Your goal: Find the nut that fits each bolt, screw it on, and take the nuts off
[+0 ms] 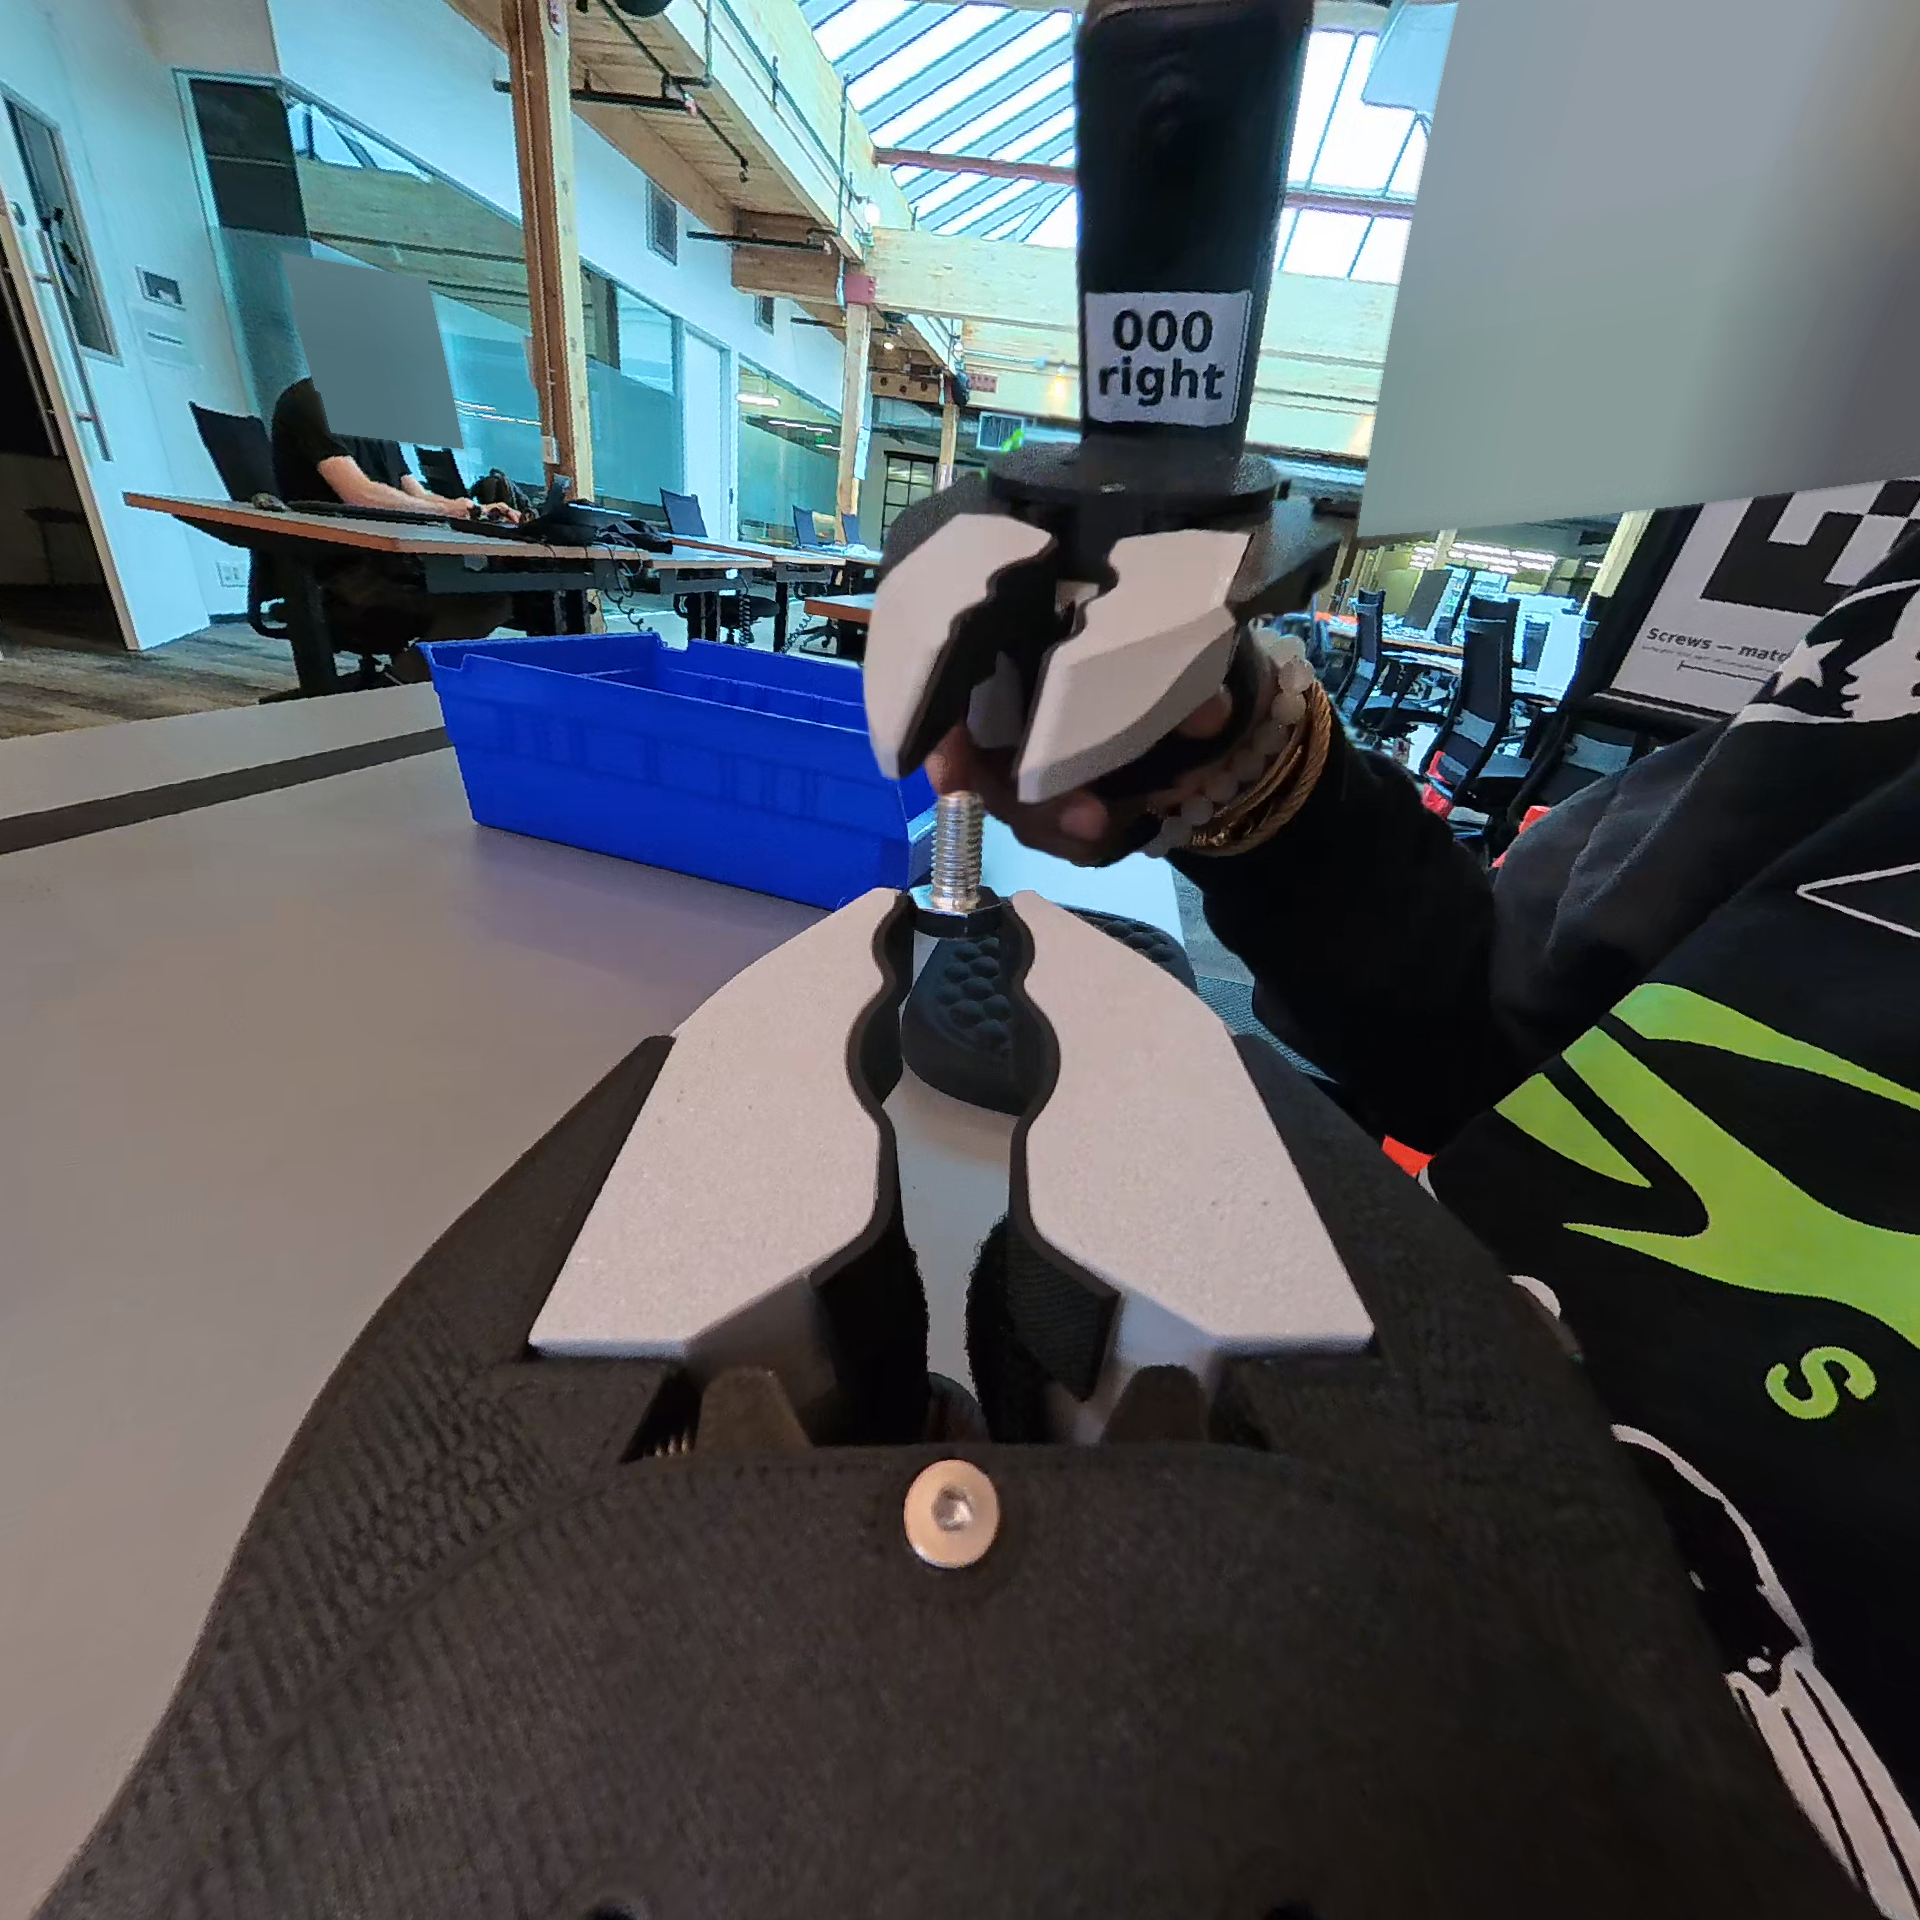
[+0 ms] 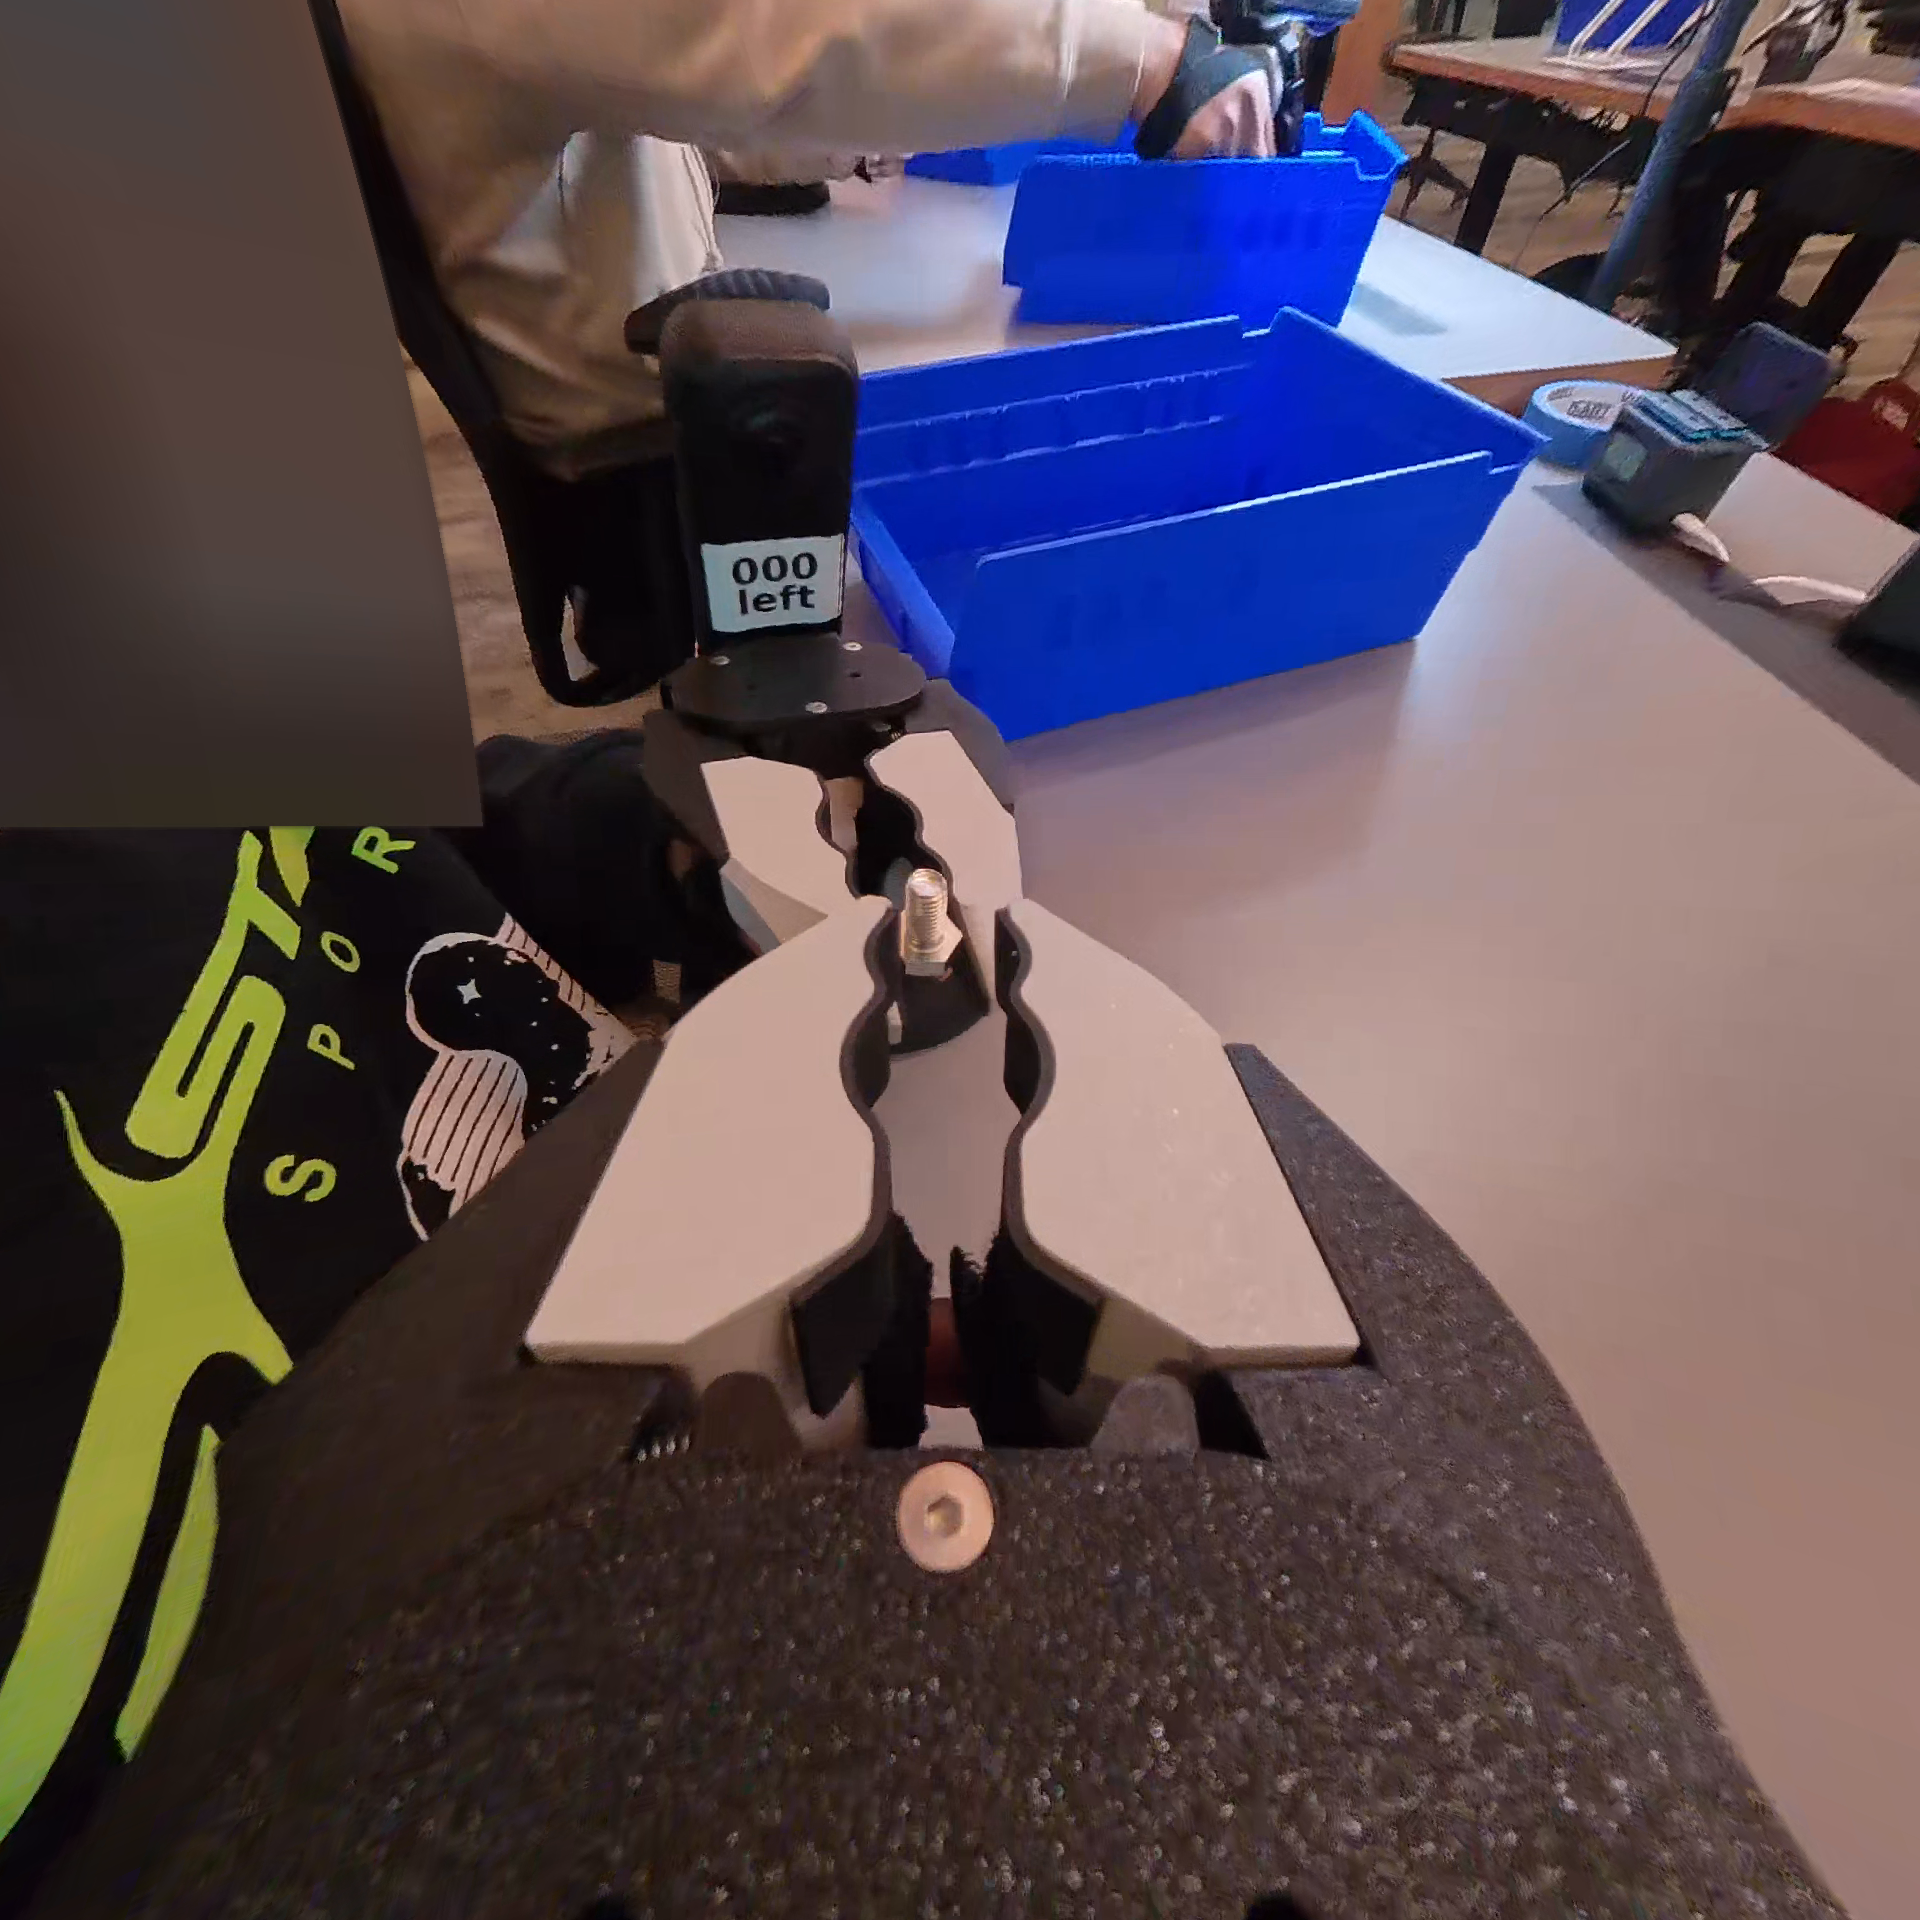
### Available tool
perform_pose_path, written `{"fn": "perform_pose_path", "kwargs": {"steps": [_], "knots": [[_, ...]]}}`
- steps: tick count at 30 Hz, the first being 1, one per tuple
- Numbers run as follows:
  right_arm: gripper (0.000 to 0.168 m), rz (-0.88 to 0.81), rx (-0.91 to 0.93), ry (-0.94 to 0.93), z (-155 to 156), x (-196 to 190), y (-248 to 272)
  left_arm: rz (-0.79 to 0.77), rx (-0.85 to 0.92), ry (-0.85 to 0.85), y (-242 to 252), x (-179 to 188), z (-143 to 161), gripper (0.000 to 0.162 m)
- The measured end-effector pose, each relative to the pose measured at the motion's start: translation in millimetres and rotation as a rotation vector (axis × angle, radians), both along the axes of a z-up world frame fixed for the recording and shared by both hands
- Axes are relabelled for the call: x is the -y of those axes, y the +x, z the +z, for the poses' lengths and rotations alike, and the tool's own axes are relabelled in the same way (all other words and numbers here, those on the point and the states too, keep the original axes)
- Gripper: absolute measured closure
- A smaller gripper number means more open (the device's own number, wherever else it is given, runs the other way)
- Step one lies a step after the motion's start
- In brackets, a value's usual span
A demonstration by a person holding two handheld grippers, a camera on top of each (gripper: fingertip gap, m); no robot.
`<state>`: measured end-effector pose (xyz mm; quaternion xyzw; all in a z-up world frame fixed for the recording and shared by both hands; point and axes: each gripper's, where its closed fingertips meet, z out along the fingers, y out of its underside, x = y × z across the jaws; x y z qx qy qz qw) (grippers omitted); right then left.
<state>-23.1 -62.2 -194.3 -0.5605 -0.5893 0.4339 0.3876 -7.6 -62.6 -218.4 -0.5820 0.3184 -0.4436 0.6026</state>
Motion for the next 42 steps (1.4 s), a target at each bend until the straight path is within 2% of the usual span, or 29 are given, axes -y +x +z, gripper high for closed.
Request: {"fn": "perform_pose_path", "kwargs": {"steps": [11,14,17,20,22,24,26,30,35,42], "knots": [[0.160,0.032,-0.003,-0.004,-6.5,5.2,-9.5,0.002,-0.009,0.005,1.0,0.3,-0.7,0.146],[0.160,-0.046,-0.009,0.033,-1.0,-10.5,0.4,0.028,-0.009,-0.002,-0.2,-2.9,-1.0,0.126],[0.160,-0.241,-0.021,0.104,17.6,-54.6,32.5,0.052,-0.015,-0.010,-0.8,-6.1,-1.9,0.108],[0.160,-0.555,-0.025,0.185,40.5,-123.7,95.4,0.070,-0.014,-0.006,-1.6,-7.3,-1.6,0.099],[0.160,-0.793,0.013,0.224,44.6,-172.8,150.3,0.078,-0.010,-0.004,-2.3,-7.8,-1.1,0.097],[0.160,-0.990,0.071,0.208,34.3,-214.7,203.0,0.080,-0.003,-0.004,-3.1,-8.1,-0.5,0.096],[0.160,-1.110,0.128,0.127,10.0,-246.3,242.8,0.083,0.004,-0.006,-3.9,-8.5,0.1,0.096],[0.160,-1.199,0.221,-0.060,-51.0,-286.3,282.5,0.084,0.019,-0.010,-5.4,-9.3,1.0,0.096],[0.160,-1.240,0.349,-0.213,-108.3,-303.5,299.8,0.084,0.025,-0.018,-6.2,-10.0,1.0,0.096],[0.160,-1.273,0.389,-0.270,-129.0,-307.2,306.8,0.086,0.026,-0.018,-6.5,-10.3,1.0,0.097]]}}
